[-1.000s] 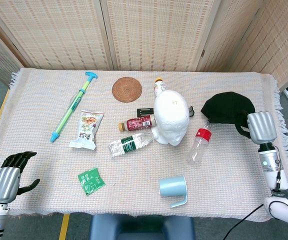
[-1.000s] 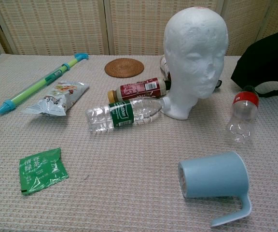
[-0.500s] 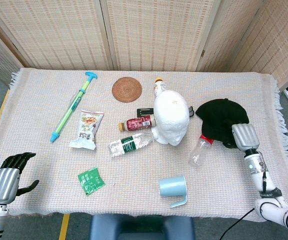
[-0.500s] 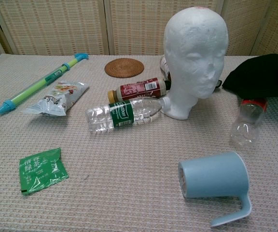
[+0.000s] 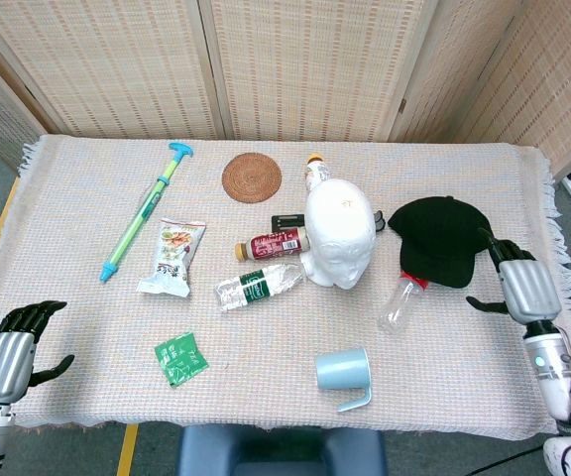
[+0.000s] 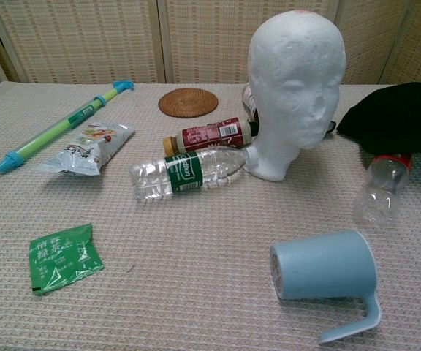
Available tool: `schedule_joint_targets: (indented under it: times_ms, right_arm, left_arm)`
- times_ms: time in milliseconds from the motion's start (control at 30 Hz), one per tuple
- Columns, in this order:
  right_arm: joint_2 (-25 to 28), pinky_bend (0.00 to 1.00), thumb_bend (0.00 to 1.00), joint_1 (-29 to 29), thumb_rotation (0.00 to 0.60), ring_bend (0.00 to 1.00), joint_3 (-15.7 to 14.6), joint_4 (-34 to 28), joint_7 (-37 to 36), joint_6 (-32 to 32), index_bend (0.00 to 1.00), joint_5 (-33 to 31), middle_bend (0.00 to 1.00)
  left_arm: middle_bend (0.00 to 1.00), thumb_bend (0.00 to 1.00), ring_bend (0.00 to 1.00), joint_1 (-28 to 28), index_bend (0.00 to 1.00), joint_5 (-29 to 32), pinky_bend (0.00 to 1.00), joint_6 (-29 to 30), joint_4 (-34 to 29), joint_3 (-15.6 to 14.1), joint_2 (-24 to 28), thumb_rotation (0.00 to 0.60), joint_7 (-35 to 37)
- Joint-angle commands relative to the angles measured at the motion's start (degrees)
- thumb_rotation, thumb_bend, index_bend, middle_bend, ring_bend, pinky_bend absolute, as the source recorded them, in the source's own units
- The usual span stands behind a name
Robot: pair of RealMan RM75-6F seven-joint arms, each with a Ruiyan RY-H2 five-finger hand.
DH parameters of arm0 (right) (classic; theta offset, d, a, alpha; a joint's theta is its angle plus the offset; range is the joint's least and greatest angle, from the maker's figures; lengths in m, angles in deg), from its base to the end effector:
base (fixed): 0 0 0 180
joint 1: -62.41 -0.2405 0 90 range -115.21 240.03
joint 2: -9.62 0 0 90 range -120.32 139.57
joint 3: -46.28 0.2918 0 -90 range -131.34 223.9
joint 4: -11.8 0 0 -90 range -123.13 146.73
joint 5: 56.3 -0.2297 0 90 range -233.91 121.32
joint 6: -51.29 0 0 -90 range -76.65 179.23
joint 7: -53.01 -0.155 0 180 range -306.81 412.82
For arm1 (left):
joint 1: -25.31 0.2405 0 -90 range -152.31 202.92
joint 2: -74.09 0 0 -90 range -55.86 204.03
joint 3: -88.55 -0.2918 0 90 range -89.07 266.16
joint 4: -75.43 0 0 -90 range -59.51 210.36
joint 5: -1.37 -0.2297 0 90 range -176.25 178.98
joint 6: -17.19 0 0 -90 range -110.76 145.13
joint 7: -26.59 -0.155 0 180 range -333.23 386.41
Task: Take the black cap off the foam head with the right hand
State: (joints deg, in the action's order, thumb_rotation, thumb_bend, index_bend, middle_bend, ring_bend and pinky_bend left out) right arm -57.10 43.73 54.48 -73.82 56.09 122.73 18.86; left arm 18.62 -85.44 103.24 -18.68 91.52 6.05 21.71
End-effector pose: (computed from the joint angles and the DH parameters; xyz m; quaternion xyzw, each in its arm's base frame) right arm -0.3420 -0.3055 0.1473 0.6206 -0.3715 0.3608 0.5887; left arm -0.3276 0.2062 0.1312 -0.6002 -0.3743 -0.4106 0.5754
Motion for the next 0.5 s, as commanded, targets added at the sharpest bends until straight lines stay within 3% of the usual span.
schedule_joint_targets:
  times_ms: [33,200,500]
  right_arm:
    - [3.9,0.36,0.01,4.8,0.531,0.22,-2.6,-5.2,-0.2,6.6,0.14,4.6,0.25]
    - [5.6,0.40,0.08,9.8,0.530,0.26,-5.6,-8.9,-0.7,13.2,0.22,8.9,0.29]
    - [5.7,0.41,0.09,14.8,0.528,0.28,-8.5,-11.5,-0.6,18.9,0.27,13.2,0.33]
  left_arm:
    - [0.26,0.22,0.23,0.1,0.24,0.2,0.24,0.1,0.1,0.1,-0.1,0.600,0.1]
    - [0.26,0.22,0.23,0.1,0.24,0.5,0.24,0.1,0.4,0.2,-0.5,0.600,0.1]
    - [0.26,0.22,0.23,0.4,0.24,0.8,0.24,0.4,0.8,0.2,-0.8,0.600,0.0]
